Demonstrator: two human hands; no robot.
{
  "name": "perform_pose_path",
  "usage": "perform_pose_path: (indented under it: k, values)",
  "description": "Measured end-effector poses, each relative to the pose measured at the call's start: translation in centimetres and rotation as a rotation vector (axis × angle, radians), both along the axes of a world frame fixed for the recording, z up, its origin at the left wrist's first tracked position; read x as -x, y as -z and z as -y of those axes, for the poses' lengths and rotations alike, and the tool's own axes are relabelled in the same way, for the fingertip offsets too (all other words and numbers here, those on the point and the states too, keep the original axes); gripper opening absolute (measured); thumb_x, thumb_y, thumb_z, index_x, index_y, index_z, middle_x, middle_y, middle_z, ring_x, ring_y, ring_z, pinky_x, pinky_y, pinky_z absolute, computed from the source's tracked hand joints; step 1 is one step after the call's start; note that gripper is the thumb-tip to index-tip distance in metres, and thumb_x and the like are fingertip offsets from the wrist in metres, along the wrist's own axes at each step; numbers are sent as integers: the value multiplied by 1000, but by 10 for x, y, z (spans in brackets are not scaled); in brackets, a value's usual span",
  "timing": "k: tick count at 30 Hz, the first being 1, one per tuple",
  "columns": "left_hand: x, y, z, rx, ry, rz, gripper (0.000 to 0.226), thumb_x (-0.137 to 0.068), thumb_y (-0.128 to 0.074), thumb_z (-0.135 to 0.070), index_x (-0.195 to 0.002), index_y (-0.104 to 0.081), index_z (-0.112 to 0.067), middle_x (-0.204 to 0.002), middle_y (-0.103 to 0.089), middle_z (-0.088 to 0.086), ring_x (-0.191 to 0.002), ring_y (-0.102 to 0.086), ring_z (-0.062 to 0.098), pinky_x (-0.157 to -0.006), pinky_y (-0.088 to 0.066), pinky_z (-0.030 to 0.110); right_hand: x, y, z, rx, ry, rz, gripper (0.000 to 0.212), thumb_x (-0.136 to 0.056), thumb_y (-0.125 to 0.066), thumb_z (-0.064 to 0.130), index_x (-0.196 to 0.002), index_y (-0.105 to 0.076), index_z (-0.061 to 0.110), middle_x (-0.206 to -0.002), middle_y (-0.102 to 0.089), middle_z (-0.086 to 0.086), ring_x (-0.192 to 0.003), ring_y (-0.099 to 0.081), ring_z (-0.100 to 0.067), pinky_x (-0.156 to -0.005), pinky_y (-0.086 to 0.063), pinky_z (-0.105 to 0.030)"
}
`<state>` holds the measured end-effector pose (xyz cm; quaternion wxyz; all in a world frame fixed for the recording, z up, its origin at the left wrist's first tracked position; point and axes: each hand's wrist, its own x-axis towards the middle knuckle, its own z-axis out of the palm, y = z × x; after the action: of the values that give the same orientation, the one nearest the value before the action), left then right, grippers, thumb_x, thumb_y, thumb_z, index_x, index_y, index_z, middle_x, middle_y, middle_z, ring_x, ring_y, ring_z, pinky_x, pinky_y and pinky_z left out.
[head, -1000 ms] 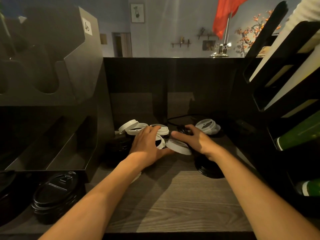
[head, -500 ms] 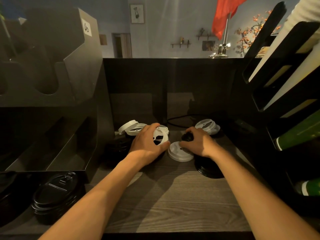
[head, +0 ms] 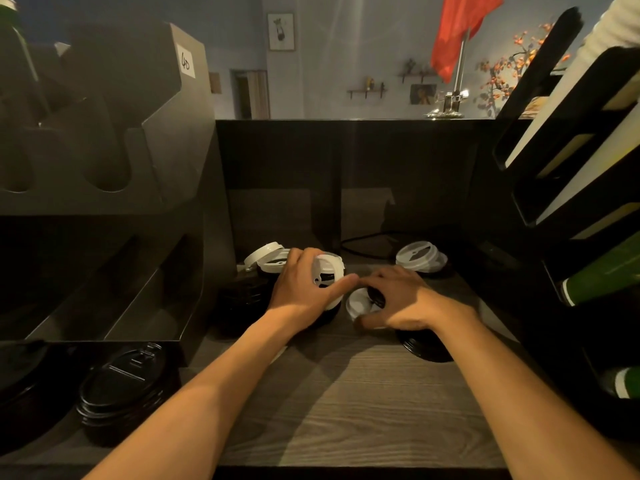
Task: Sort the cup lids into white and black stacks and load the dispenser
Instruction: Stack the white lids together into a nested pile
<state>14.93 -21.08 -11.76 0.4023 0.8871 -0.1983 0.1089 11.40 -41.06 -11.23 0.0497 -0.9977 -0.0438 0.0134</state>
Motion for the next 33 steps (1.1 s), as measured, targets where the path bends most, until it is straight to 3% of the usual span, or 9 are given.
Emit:
perform_pose_path:
  k: [3,6,10,14,17,20,22,27,33]
  values:
    - [-1,1,1,-1,-1,-12,63,-81,-72,-66,-124,-50,-25,-124,-47,-4,-107,-51,15,-84,-41,29,1,-1,-2,39,-6,31,88,-76,-56,80,-150,-38,38,-153,-39,1,-140,-30,-24,-114,-26,-43]
    - [-2,3,2,39,-1,-18,63,-80,-73,-66,-121,-49,-24,-121,-52,-3,-106,-56,16,-82,-45,31,1,-1,-6,56,-25,115,77,-69,-52,87,-126,-57,36,-127,-56,5,-117,-46,-20,-100,-39,-39]
    - [1,1,3,120,-39,-54,63,-78,-76,-66,-116,-41,-29,-106,-57,-8,-94,-59,13,-77,-51,34,-1,2,-7,-109,-4,203,64,-63,-52,91,-100,-57,38,-100,-58,13,-99,-50,-15,-86,-46,-37]
    - [0,-4,2,220,-51,-112,65,-81,-70,-67,-122,-39,-28,-113,-55,-4,-101,-57,17,-82,-46,34,0,3,-6,-264,19,210,69,-62,-61,87,-116,-57,43,-109,-59,13,-106,-51,-14,-90,-50,-39]
    - [-1,-7,0,289,-52,-155,65,-88,-60,-68,-132,-45,-22,-120,-56,0,-107,-57,21,-83,-43,34,-1,3,-6,-51,-53,153,91,-64,-57,89,-141,-45,41,-132,-56,9,-122,-44,-19,-105,-37,-41]
    - [-3,-8,0,360,-70,-178,43,-103,-45,-54,-127,-51,-19,-120,-59,4,-103,-56,20,-83,-40,36,2,-3,-5,36,-54,87,99,-69,-59,83,-152,-37,33,-148,-45,1,-137,-34,-24,-114,-23,-40]
    - [-5,-9,0,403,-92,-188,29,-105,-42,-42,-121,-52,-20,-113,-59,3,-94,-54,17,-79,-38,35,5,-6,-5,35,-57,92,93,-71,-61,81,-148,-43,31,-145,-49,1,-133,-37,-22,-111,-24,-38]
    - [-5,-7,3,387,-121,-129,19,-104,-49,-36,-112,-48,-19,-91,-53,-8,-78,-49,5,-61,-35,26,5,-7,-10,-20,-64,200,71,-69,-59,84,-117,-65,32,-110,-60,9,-103,-45,-14,-90,-37,-34]
    - [-4,-7,5,394,-172,-73,21,-103,-56,-35,-106,-49,-15,-88,-54,-6,-74,-50,4,-55,-33,21,5,-5,-6,-261,-1,285,74,-67,-62,84,-123,-60,35,-113,-55,12,-112,-45,-13,-96,-42,-37]
